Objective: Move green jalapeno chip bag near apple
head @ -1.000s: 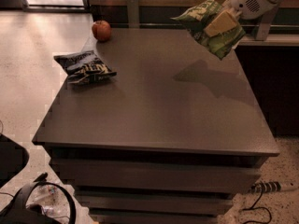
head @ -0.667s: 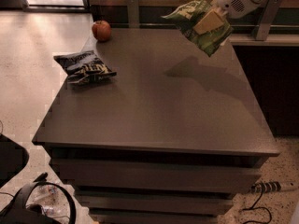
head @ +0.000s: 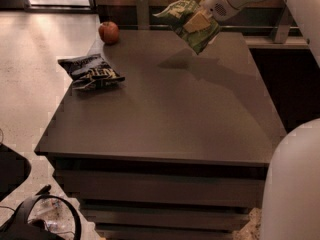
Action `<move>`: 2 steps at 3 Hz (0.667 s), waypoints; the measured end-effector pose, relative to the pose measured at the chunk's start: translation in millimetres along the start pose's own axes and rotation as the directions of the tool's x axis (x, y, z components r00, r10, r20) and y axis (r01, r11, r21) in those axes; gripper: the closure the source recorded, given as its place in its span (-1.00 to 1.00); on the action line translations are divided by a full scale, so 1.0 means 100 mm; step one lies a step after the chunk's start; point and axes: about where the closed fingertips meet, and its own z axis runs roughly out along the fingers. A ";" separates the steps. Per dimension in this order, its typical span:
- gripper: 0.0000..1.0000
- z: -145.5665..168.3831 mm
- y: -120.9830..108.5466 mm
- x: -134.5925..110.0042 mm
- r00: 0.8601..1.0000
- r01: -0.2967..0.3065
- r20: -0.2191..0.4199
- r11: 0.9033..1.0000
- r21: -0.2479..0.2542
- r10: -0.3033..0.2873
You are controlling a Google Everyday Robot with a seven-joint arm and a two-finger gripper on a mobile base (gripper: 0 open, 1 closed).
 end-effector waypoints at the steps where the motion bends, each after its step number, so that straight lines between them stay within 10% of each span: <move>1: 1.00 0.41 -0.11 -0.07 1.000 0.003 0.010 1.000 0.003 -0.004; 2: 1.00 0.74 -0.16 -0.11 1.000 0.004 0.006 1.000 -0.010 -0.004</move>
Offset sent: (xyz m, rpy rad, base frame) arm 0.0975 0.0544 -0.0414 0.0008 0.0085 0.0156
